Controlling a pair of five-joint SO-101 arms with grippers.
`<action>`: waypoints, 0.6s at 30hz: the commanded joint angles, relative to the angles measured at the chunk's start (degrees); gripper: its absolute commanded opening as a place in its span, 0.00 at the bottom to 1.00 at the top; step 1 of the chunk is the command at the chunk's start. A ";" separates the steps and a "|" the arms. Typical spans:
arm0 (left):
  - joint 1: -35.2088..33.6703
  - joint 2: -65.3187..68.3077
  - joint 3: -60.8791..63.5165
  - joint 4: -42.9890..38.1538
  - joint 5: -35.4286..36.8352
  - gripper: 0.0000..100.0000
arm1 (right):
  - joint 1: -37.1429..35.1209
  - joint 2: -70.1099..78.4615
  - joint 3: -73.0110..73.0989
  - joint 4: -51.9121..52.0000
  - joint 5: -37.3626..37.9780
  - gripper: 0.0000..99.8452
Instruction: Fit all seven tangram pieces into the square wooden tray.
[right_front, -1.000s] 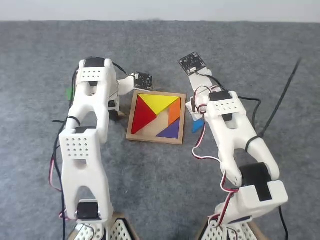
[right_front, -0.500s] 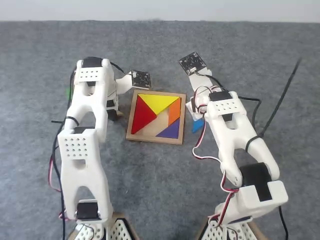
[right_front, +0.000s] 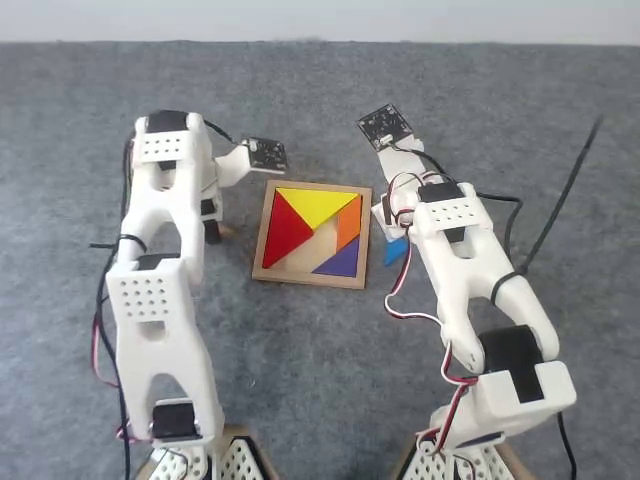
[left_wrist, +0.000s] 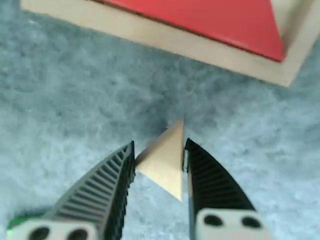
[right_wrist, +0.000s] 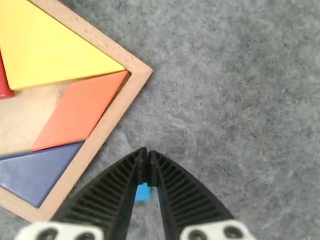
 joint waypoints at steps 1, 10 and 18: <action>0.09 -6.24 -1.36 1.67 5.10 0.14 | -0.57 -1.27 -0.44 0.40 0.62 0.01; 6.24 -13.01 5.93 4.57 11.25 0.14 | -0.04 -3.21 -0.35 0.48 0.26 0.01; 16.88 -35.16 32.40 -5.63 24.62 0.14 | 5.32 -10.33 2.37 0.66 -1.67 0.01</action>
